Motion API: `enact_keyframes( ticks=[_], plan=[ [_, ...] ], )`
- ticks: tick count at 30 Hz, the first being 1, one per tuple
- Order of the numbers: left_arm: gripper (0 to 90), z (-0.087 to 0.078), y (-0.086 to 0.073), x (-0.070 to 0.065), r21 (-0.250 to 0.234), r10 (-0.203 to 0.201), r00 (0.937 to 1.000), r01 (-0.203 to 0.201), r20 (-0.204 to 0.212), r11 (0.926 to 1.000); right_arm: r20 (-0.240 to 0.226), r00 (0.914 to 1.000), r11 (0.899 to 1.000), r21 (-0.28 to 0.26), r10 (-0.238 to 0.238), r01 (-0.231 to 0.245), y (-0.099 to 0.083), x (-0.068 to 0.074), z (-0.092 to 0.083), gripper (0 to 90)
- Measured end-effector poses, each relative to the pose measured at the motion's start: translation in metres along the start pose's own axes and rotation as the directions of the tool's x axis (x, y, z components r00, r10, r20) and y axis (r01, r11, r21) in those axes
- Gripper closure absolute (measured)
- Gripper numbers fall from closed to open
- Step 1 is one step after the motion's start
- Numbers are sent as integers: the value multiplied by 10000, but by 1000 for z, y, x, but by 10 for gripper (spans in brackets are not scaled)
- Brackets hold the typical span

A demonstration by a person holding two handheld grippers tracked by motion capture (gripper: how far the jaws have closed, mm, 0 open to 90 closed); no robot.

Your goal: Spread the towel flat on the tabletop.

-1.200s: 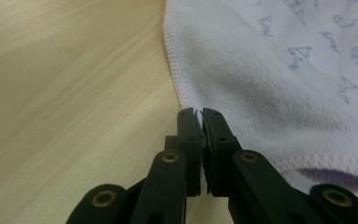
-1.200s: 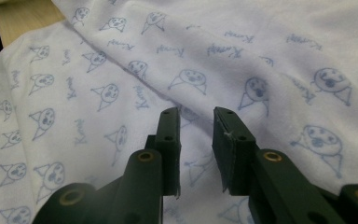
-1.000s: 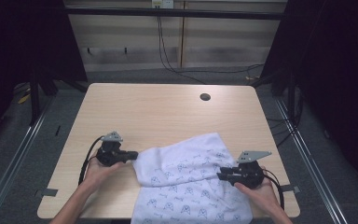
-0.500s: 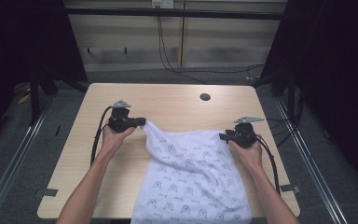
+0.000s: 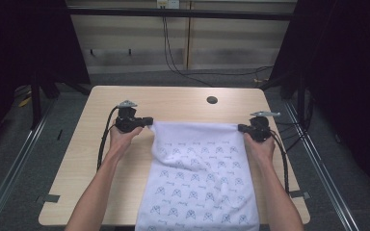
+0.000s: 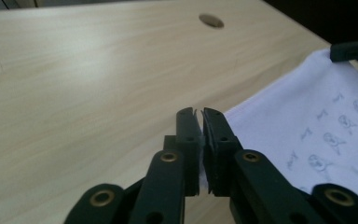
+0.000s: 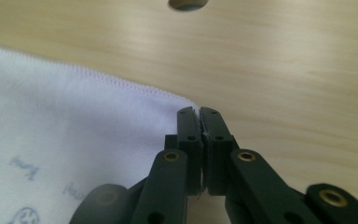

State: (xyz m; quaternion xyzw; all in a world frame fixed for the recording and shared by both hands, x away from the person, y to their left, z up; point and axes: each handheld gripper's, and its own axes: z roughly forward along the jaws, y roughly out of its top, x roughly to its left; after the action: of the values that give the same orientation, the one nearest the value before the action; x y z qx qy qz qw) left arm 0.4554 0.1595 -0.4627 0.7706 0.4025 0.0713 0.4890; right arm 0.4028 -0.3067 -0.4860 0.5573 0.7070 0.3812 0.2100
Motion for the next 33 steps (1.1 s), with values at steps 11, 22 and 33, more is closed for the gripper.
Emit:
enact_keyframes(
  ticks=[11,22,33],
  plan=[
    [730,-15,-9,-18,385,624,9957,-651,682,9971,-661,9978,9997,-221,78,-93,-10,-7,-26,653],
    [843,19,-59,-56,2285,2182,9697,-2383,1100,9439,-2224,9691,9889,770,-1070,1269,-46,27,-38,668],
    [891,-9,-72,-37,2161,1567,9829,-1744,965,9607,-2079,9615,9727,1081,-1797,2052,-50,46,-23,682]
  ],
)
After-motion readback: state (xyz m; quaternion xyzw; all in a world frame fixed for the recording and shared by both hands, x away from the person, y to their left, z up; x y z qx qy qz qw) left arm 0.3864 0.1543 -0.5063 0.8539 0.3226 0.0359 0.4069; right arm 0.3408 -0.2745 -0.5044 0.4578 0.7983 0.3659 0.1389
